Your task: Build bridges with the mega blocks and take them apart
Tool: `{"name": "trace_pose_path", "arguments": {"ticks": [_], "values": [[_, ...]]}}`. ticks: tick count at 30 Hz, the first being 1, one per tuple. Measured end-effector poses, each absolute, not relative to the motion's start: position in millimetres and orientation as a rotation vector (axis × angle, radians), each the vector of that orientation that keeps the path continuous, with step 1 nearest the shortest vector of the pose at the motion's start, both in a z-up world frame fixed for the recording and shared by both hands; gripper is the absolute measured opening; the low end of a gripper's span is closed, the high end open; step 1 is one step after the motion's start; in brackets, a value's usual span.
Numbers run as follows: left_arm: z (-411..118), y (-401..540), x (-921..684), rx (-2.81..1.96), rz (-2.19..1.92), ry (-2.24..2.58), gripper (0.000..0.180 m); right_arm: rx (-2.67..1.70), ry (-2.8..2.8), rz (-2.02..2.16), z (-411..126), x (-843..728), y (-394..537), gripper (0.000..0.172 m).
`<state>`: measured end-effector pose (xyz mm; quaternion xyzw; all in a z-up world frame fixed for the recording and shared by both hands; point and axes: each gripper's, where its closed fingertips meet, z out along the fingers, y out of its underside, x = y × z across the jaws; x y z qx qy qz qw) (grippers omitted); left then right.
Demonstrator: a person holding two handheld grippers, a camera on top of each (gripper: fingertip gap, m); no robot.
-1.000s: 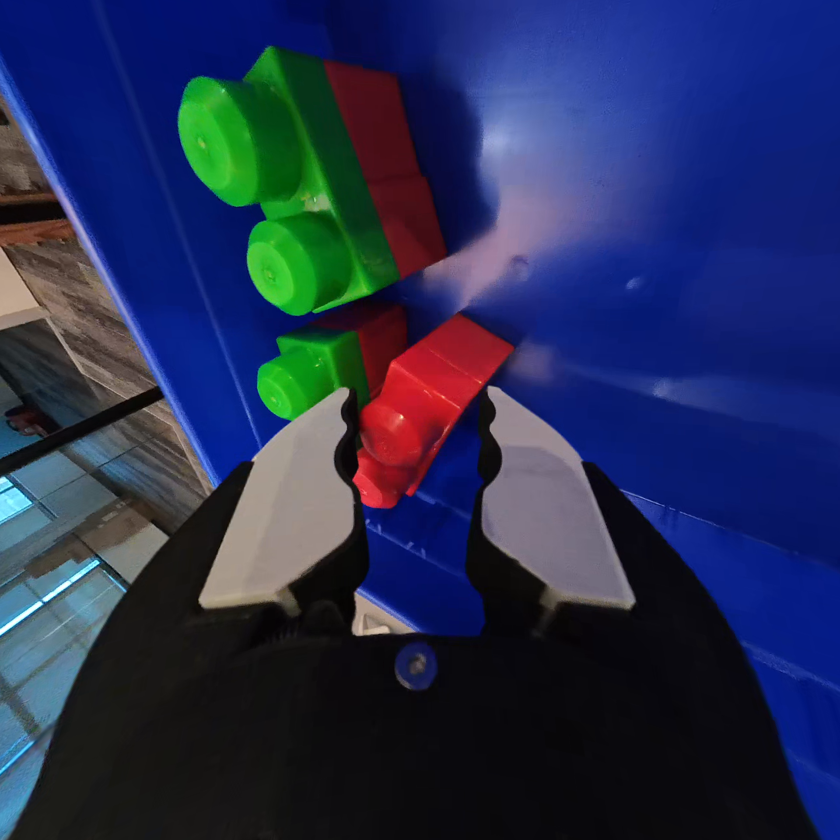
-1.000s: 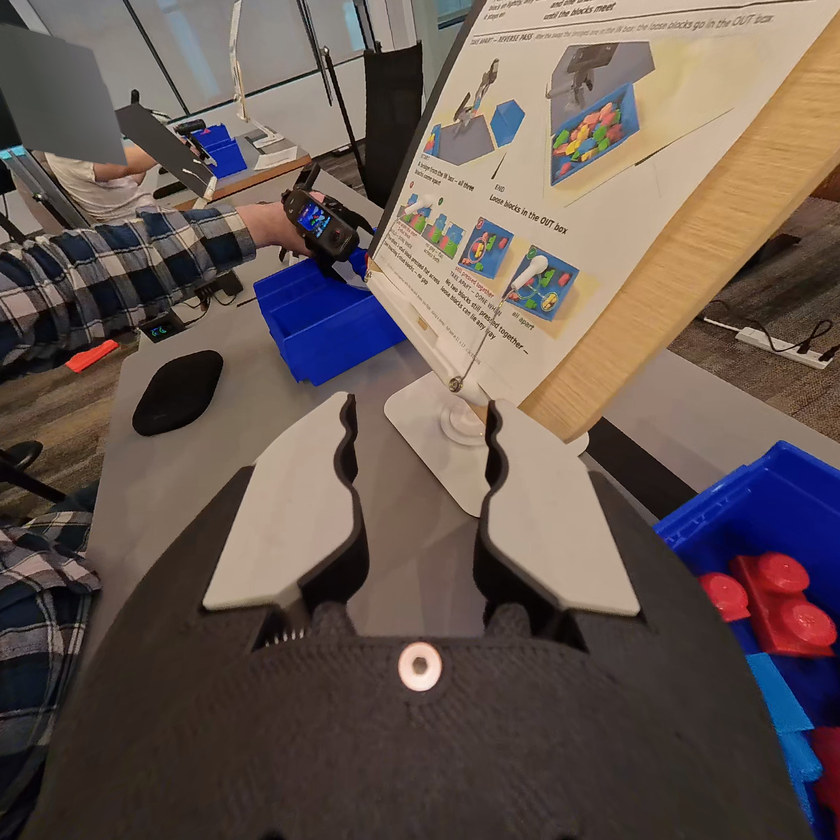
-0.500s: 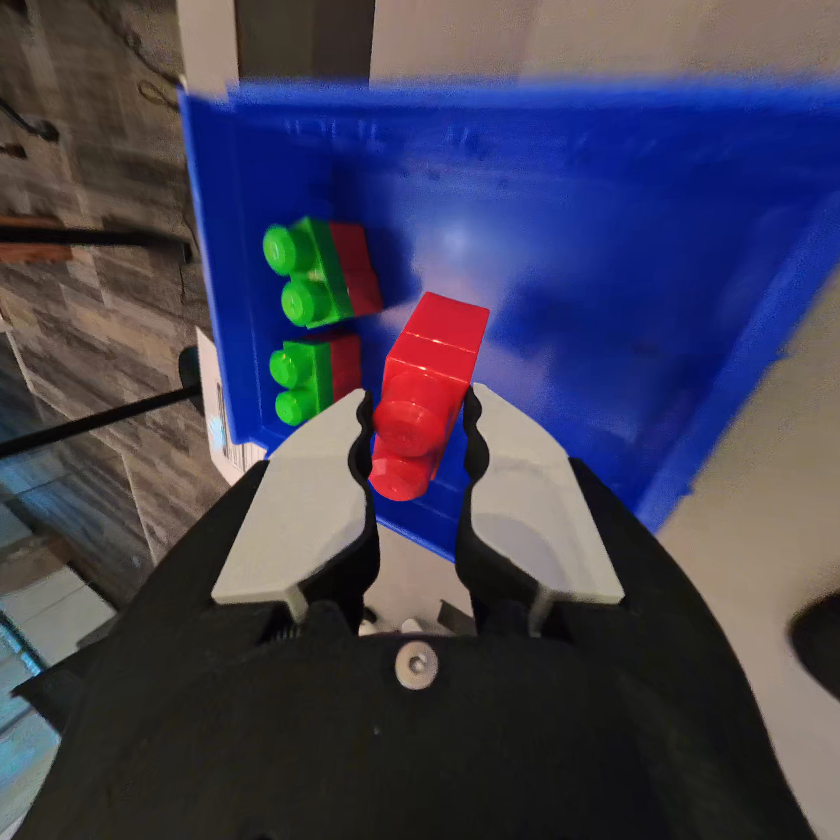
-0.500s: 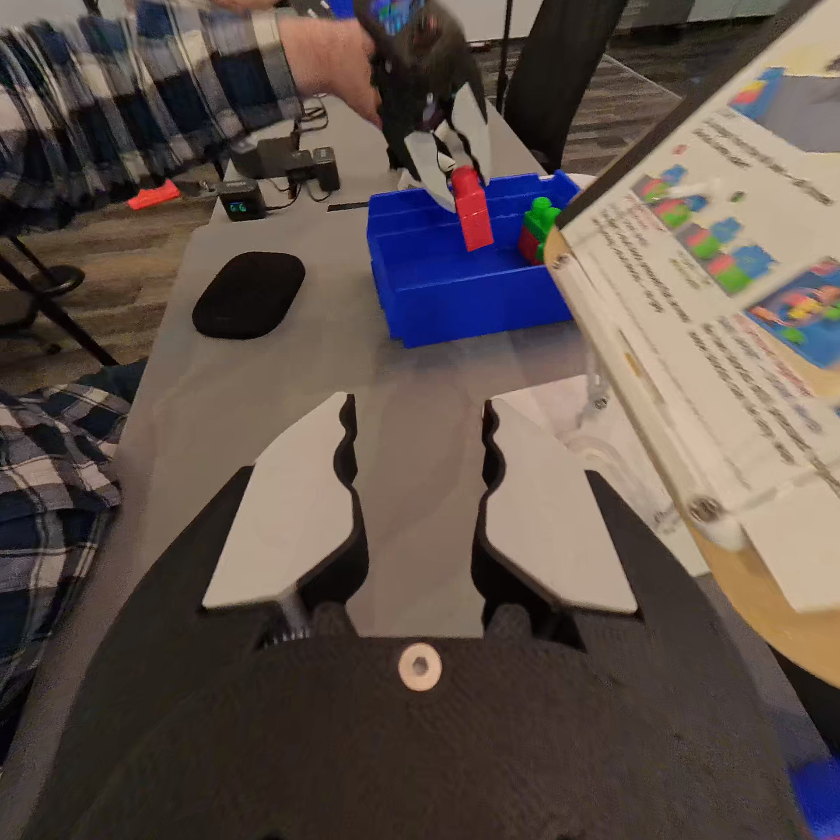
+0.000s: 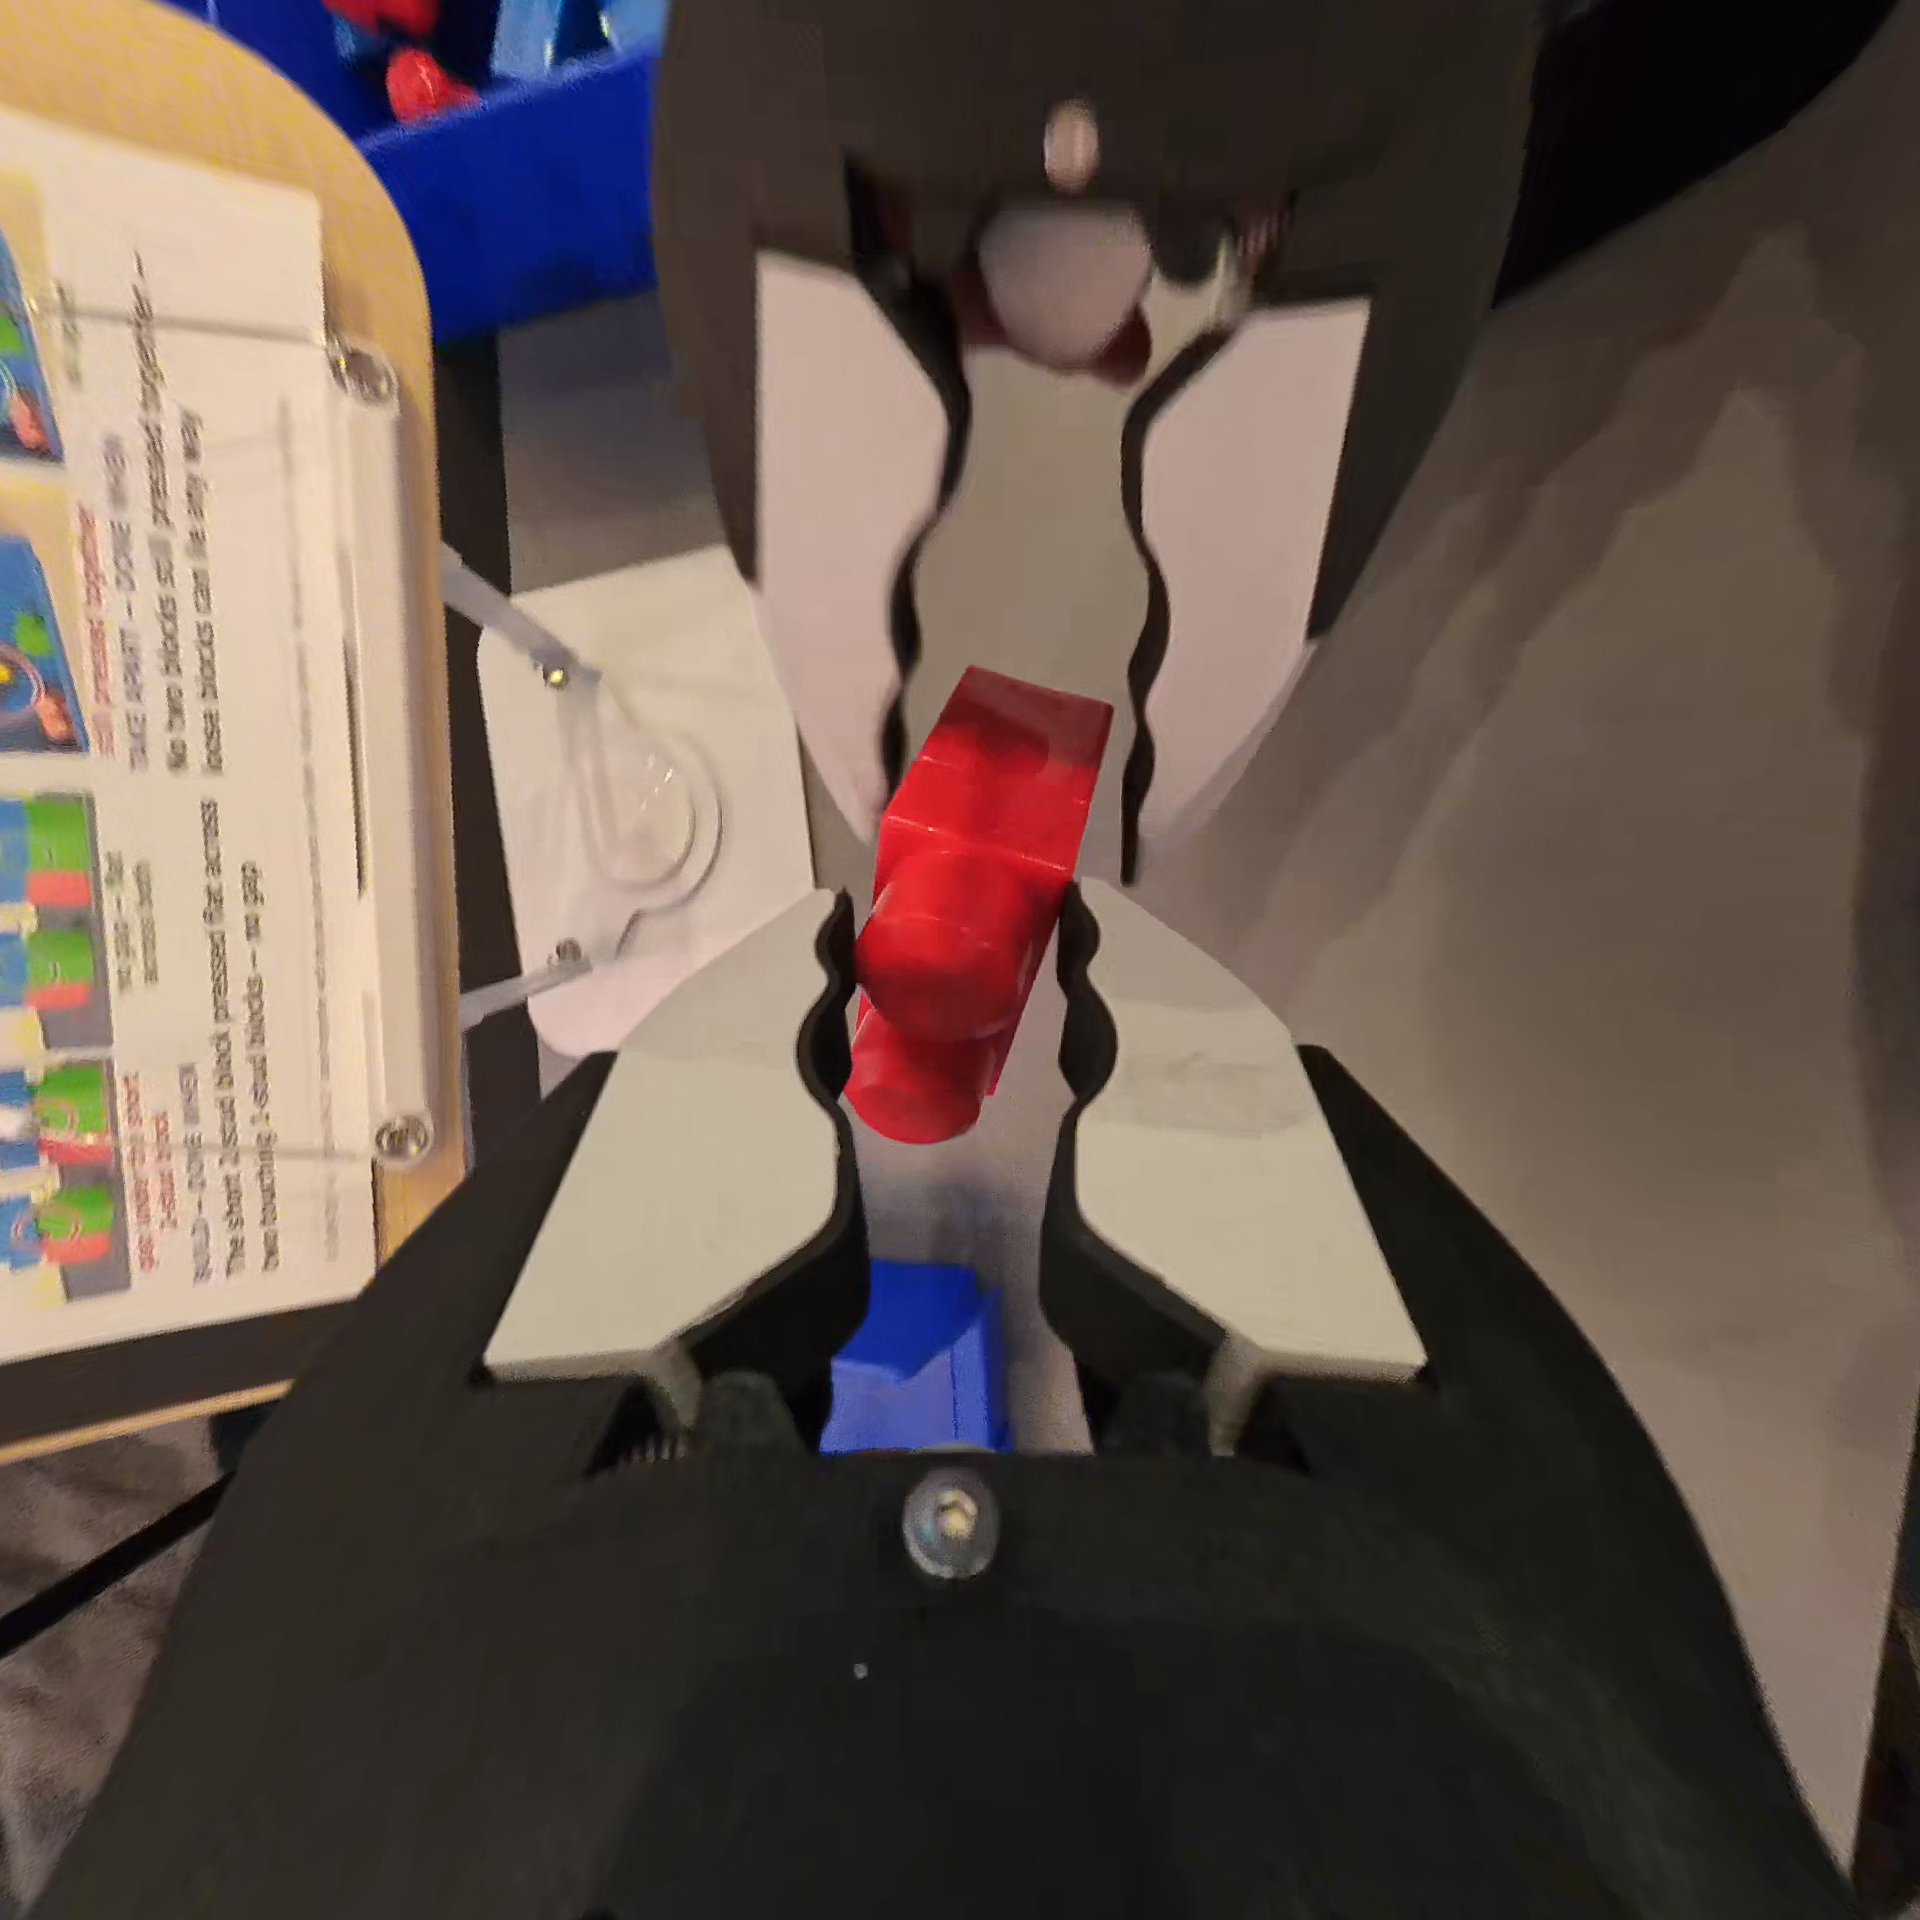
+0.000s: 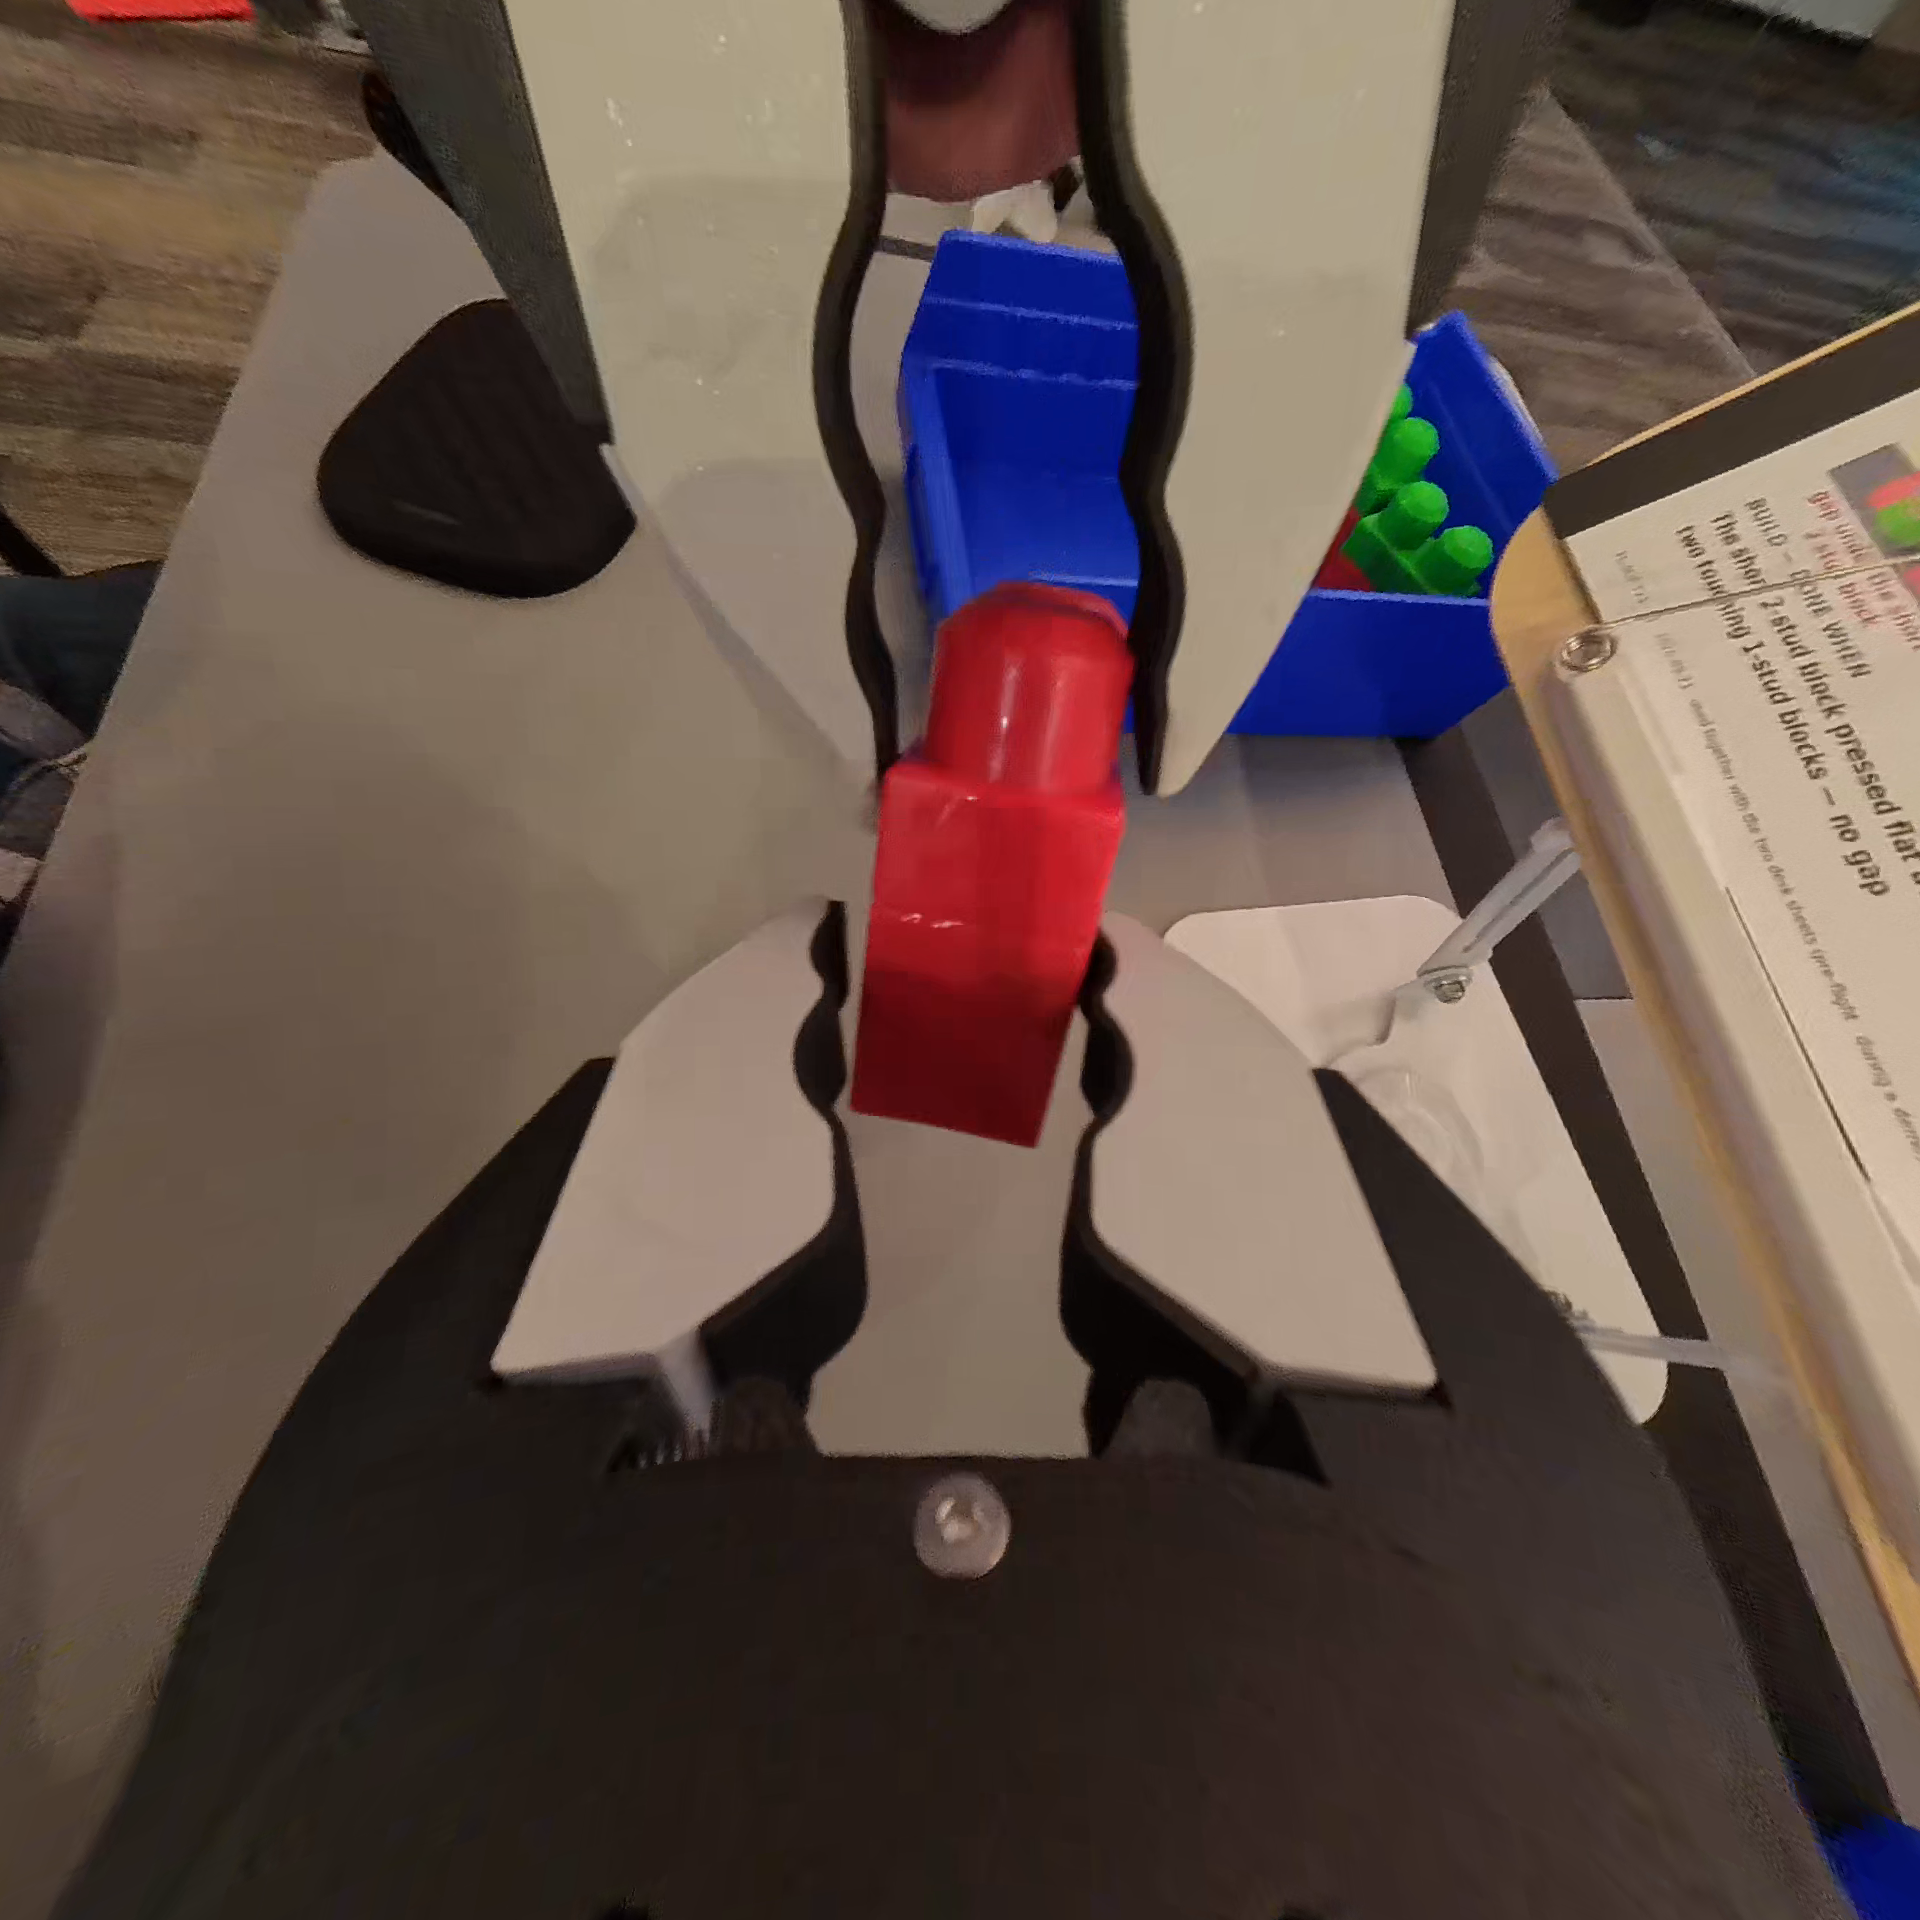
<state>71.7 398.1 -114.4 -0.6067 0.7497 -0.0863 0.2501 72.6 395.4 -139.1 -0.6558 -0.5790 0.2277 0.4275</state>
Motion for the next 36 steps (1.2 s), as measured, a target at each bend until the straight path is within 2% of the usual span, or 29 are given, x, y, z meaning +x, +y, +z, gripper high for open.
{"name": "trace_pose_path", "arguments": {"ticks": [4, 7, 8, 9, 12, 16, 22, 33, 36], "values": [[-104.0, 396.3, 89.2, -1.608, -0.245, 2.058, 0.035, -1.629, -1.419, 0.603, -132.8, 81.2, 401.7, 0.036], [-77.9, 408.5, 99.8, -1.567, -0.246, 1.927, 0.037, -1.597, -1.258, 0.767, -108.4, 91.8, 412.0, 0.036], [-65.9, 414.1, 100.6, -1.544, -0.246, 1.864, 0.046, -1.581, -1.18, 0.843, -98.2, 97.0, 416.4, 0.036], [-53.9, 421.7, 99.9, -1.521, -0.228, 1.78, 0.062, -1.556, -1.089, 0.939, -86.4, 102.9, 420.4, 0.037], [-24.4, 433.3, 99.8, -1.419, -0.254, 1.48, 0.087, -1.441, -0.828, 1.286, -52.3, 121.5, 426.2, 0.036], [-22.4, 432.1, 104.6, -1.205, -0.078, 1.247, 0.103, -1.223, -0.546, 1.711, -22.4, 141.2, 426.5, 0.037], [-27.4, 423.4, 132.5, -0.966, 0.155, 1.037, 0.104, -1.102, -0.452, 1.832, -17.4, 135.6, 418.0, 0.037], [-24.7, 428.7, 137.4, -0.901, 0.107, 0.931, 0.08, -1.046, -0.41, 1.93, -23.0, 120.4, 407.0, 0.037], [-25.3, 426.4, 136.0, -0.901, 0.101, 0.929, 0.079, -1.03, -0.391, 1.942, -23.2, 119.2, 405.5, 0.037]]}}
